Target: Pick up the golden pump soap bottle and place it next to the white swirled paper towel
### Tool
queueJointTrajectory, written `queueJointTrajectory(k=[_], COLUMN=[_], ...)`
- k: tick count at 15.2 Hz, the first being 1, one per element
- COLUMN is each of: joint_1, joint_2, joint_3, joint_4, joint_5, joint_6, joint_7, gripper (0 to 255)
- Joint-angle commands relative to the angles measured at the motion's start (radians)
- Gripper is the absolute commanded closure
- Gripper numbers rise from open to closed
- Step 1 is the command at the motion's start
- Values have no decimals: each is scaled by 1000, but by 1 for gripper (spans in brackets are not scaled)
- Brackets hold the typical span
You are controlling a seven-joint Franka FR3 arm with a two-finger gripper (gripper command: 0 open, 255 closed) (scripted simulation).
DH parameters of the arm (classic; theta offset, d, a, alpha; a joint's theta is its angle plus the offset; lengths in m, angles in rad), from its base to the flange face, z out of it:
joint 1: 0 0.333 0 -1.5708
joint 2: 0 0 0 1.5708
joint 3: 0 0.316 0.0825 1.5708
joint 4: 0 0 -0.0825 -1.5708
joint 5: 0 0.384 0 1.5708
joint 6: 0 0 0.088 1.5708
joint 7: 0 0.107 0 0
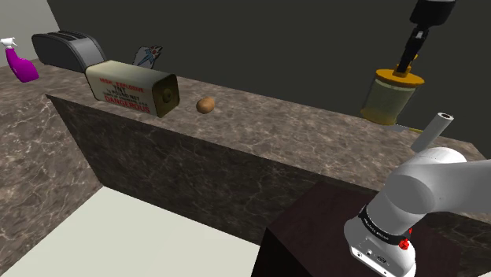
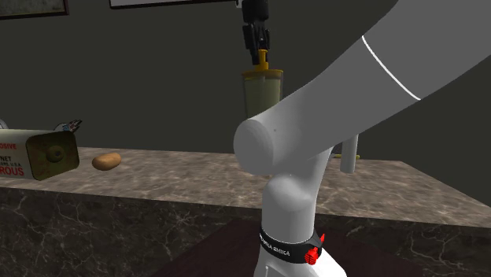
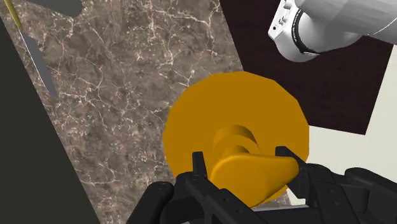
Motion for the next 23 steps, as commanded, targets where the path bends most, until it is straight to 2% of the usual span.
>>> queueJointTrajectory(k=[1, 8, 14, 19, 23], joint_1=[-4, -21, -17, 7, 46], joint_2=[1, 4, 44, 102, 163], joint_3=[-21, -184, -333, -467, -590], joint_4=[16, 60, 138, 233, 329], joint_5=[-17, -138, -226, -279, -306], joint_6=[-8, 12, 42, 75, 103], joint_7=[-26, -191, -332, -451, -549], gripper=[255, 255, 255, 255, 255])
